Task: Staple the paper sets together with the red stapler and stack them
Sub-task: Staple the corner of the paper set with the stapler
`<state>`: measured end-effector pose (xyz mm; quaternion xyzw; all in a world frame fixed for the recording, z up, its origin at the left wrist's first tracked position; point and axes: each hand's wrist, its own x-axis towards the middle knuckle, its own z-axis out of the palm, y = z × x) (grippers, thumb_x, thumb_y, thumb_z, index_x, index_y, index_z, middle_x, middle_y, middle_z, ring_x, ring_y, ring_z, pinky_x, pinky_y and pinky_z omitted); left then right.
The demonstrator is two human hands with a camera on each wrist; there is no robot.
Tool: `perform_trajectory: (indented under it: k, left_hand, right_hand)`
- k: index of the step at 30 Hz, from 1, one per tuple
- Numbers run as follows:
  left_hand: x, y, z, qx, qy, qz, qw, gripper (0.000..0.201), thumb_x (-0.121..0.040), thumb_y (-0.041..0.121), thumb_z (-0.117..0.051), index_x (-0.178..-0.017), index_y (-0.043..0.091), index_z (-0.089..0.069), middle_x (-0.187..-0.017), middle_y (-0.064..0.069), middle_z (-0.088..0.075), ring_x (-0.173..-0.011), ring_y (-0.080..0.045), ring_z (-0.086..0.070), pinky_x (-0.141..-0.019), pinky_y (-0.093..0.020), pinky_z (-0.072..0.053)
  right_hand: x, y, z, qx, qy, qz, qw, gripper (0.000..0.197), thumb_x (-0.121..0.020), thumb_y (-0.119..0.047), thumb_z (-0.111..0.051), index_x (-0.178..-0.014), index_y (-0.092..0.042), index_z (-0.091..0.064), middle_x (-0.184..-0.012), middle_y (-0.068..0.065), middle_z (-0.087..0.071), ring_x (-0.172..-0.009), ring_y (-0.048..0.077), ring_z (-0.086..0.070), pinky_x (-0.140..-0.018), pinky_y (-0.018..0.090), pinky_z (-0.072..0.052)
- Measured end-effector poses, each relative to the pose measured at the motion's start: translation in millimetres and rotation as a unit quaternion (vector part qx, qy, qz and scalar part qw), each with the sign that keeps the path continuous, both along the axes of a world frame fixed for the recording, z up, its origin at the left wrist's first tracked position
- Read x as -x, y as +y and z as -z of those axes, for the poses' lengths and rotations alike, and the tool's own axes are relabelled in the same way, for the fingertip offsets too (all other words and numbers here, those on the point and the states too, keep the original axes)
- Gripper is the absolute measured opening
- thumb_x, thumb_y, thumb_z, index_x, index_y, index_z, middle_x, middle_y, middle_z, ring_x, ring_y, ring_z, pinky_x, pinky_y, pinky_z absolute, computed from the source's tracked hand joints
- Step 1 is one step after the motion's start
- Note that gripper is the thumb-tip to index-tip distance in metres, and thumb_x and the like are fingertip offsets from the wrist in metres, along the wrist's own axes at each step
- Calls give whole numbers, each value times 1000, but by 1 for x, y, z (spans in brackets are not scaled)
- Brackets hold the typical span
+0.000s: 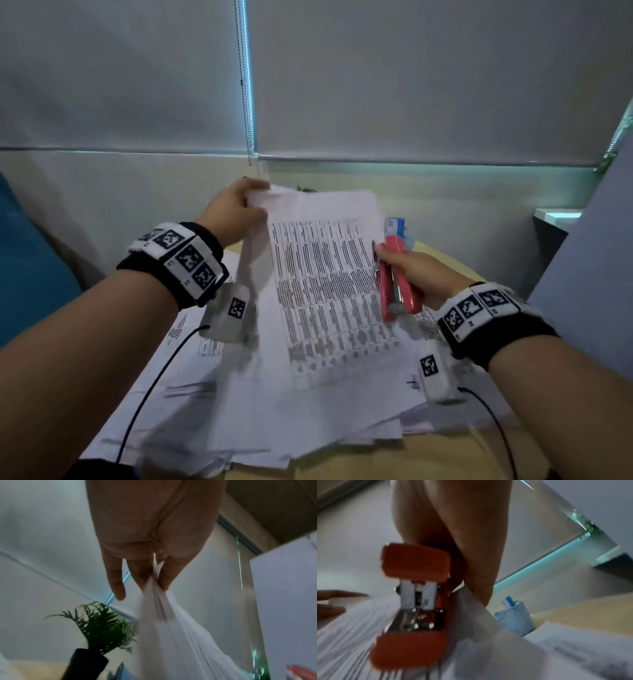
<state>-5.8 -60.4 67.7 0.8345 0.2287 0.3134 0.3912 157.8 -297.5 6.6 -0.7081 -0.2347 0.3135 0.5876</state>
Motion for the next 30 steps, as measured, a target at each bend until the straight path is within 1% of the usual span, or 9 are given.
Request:
perform_trajectory:
  k: [5, 9, 11, 13, 16, 18, 22, 27, 30]
  left_hand:
    - [-10, -9, 48, -112, 270, 16, 956, 44, -85, 14, -66, -125, 17, -49, -102, -6, -61, -73, -15, -61, -61, -25, -52]
    - [-18, -11, 91, -84, 356, 47, 930, 46, -84, 16, -67, -125, 17, -48, -95, -1, -57, -72, -13, -58, -63, -20, -48]
    - [-18, -11, 103, -121, 390, 57, 911, 47, -86, 16, -63, -130, 17, -45, -96, -2, -54, -82, -16, -57, -70, -22, -44]
    - [-18, -10, 113, -170, 421, 63, 889, 51, -87, 21, -60, -134, 20, -40, -118, -5, -54, -102, -21, -56, -81, -26, -44]
    - [-17, -7, 121, -228, 418, 77, 876, 64, -84, 36, -63, -139, 28, -33, -149, -6, -25, -131, -28, -37, -104, -40, -39]
    - [-14, -8, 120, -275, 410, 91, 865, 64, -82, 45, -63, -139, 32, -35, -155, -3, -12, -140, -29, -20, -111, -47, -30]
    - [-12, -16, 117, -317, 478, 149, 805, 44, -86, 49, -54, -126, 32, -54, -138, 0, -40, -126, -23, -33, -104, -42, -36]
    - [-15, -21, 114, -342, 489, 208, 775, 38, -95, 33, -41, -117, 9, -60, -123, -6, -55, -114, -19, -46, -95, -30, -41]
    - [-15, -16, 120, -322, 501, 230, 770, 30, -95, 25, -40, -106, 7, -61, -110, -3, -57, -108, -19, -49, -87, -27, -39]
  right_hand:
    - [-4, -12, 4, 167, -128, -20, 977, 38, -89, -46, -59, -93, -8, -65, -87, 10, -70, -77, 23, -65, -85, 38, -54]
    - [-7, -1, 26, 349, -205, -74, 911, 84, -56, -86, -54, -97, -14, -69, -96, 6, -73, -85, 21, -70, -90, 35, -52]
    - [0, 10, 36, 422, -248, -135, 862, 83, -64, -87, -48, -103, -16, -66, -103, 6, -70, -90, 20, -67, -94, 37, -49]
    - [11, 22, 44, 456, -275, -173, 828, 80, -69, -87, -42, -102, -18, -65, -102, 5, -68, -91, 20, -64, -96, 38, -47]
    - [17, 44, 63, 453, -291, -212, 816, 88, -50, -94, -35, -89, -20, -63, -91, 3, -69, -85, 21, -65, -94, 42, -48]
    - [27, 55, 62, 447, -293, -213, 818, 67, -66, -85, -41, -87, -23, -59, -98, 1, -65, -87, 20, -59, -97, 38, -44]
    - [36, 77, 56, 429, -326, -196, 819, 55, -92, -58, -44, -125, -16, -55, -126, 8, -56, -100, 24, -51, -89, 32, -38]
    - [41, 102, 54, 420, -358, -182, 814, 28, -95, -37, -48, -90, -11, -54, -93, 9, -57, -86, 24, -55, -70, 25, -41]
    - [43, 102, 59, 424, -348, -183, 816, 30, -98, -33, -42, -107, -7, -53, -104, 12, -58, -93, 25, -57, -71, 26, -39]
